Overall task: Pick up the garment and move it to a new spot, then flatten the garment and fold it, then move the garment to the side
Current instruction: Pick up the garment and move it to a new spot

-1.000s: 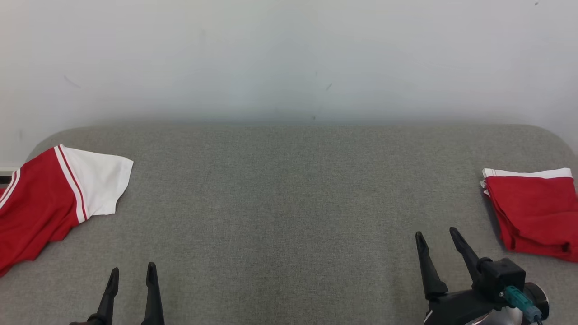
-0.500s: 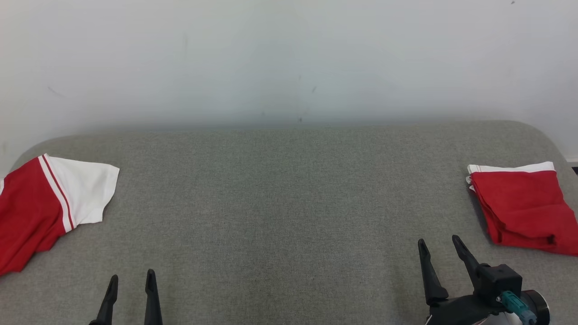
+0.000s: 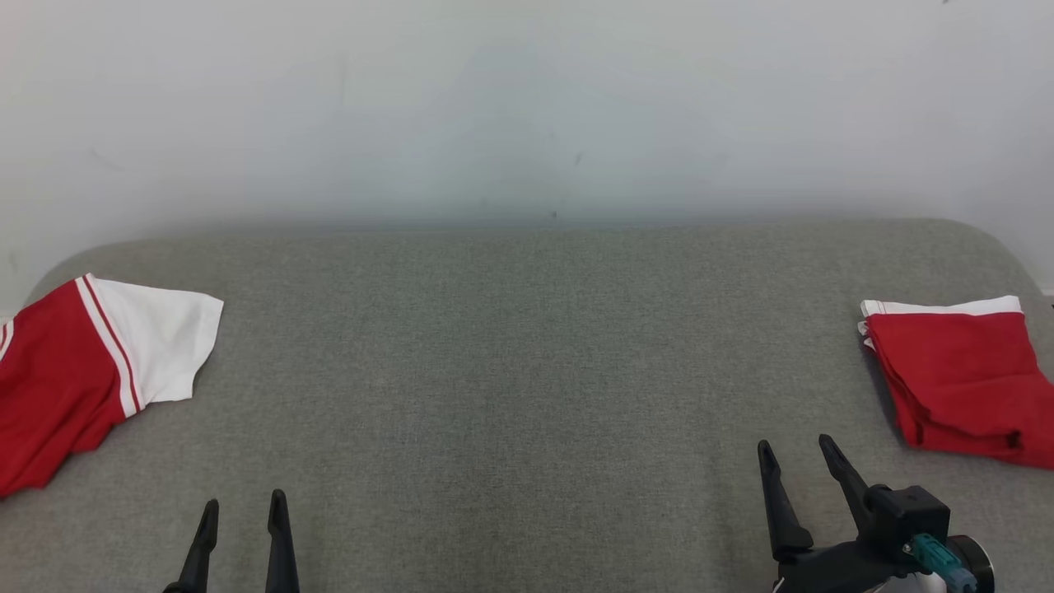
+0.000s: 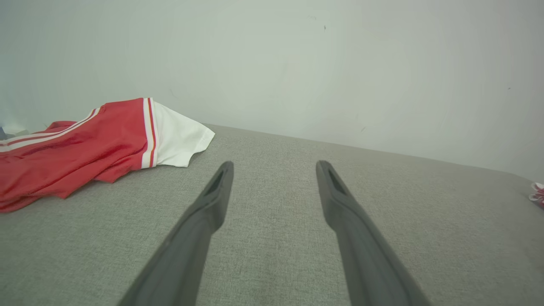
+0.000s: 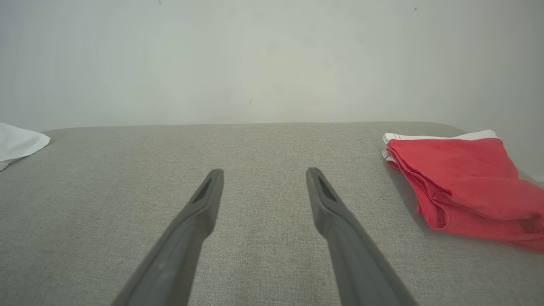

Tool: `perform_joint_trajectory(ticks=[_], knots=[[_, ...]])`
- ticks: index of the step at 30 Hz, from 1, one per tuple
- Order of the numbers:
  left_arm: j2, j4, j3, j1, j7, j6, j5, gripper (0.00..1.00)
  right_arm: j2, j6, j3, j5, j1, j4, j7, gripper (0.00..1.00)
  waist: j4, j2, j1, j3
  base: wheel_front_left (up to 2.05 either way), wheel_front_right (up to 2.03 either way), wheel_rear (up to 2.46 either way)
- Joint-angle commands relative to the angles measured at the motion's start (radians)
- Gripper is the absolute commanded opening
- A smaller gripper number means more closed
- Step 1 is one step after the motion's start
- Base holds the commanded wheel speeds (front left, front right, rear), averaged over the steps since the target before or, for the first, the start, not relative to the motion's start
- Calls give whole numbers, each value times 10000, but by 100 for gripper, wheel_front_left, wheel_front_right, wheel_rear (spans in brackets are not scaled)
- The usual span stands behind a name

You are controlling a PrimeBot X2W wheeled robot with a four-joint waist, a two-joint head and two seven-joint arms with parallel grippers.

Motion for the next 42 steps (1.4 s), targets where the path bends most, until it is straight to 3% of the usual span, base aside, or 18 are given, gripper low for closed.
perform_joint_trajectory(ticks=[1,9,27,42], knots=[[-8,-24,35,34,-34,35,-1,100,20,-24,24,91,49,-6,-48,100,58,0,0,5,0,0,0],[-7,-150,-18,258,-34,102,75,100,20,-23,198,217,219,142,-139,100,1055,0,0,-74,0,0,0],[-6,-356,428,918,-34,154,279,100,15,-23,993,521,290,264,-193,100,4871,0,0,-200,0,0,0],[-7,-1183,699,1330,-34,720,-407,100,9,-23,1883,321,-728,648,-33,100,5271,0,0,487,0,0,0]])
